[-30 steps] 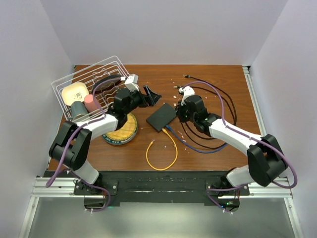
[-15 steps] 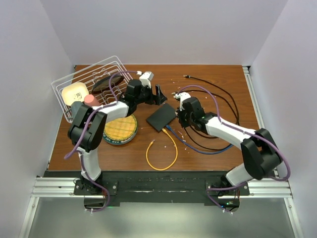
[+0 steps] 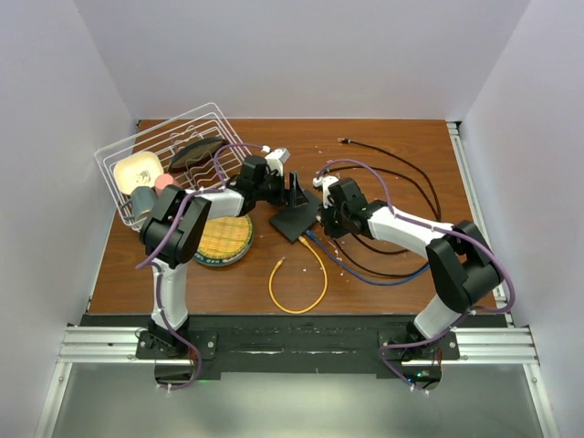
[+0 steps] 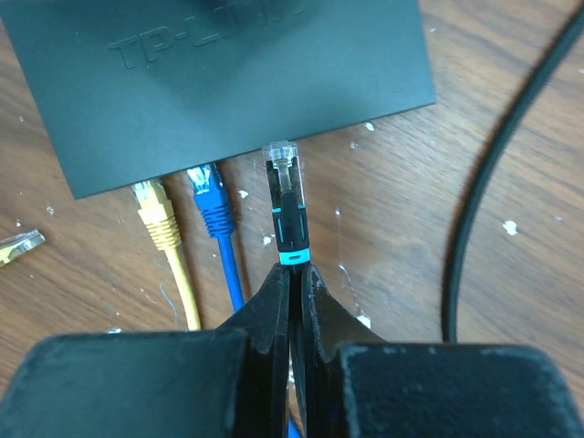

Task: Insert the plug into the switch port

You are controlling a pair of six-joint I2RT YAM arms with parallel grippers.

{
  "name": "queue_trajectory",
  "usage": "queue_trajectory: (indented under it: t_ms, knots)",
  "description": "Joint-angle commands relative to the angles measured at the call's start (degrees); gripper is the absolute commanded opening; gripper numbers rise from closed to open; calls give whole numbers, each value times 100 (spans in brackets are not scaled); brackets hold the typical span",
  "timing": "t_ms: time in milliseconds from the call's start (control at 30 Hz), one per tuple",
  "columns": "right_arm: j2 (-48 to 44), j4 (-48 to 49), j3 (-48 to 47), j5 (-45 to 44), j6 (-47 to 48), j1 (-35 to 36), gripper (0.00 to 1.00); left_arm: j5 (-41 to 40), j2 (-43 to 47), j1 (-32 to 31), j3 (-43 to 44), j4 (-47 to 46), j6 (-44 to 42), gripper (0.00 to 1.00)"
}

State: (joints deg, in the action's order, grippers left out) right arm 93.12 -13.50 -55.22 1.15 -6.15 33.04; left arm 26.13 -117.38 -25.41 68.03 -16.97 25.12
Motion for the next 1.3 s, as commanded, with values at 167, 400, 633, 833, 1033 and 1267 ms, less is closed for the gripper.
queue_trajectory:
  t_ms: [167, 400, 633, 833, 1033, 1267]
  knots:
    - [162, -434, -322, 378, 79, 19, 0, 366, -83, 45, -44, -386, 221, 77]
    - [267, -601, -401, 386, 88, 36, 0, 410, -145, 45, 17, -412, 282, 75]
    - [443, -733, -507, 263, 62, 36, 0, 454, -171, 45, 70, -368, 265, 74]
    - [575, -795, -586, 219, 62, 45, 0, 507, -206, 45, 105, -368, 283, 73]
    - [672, -804, -639, 184, 88, 63, 0, 604, -259, 45, 132, -395, 326, 71]
    - [813, -804, -718, 149, 97, 124, 0, 648, -285, 45, 149, -395, 335, 70]
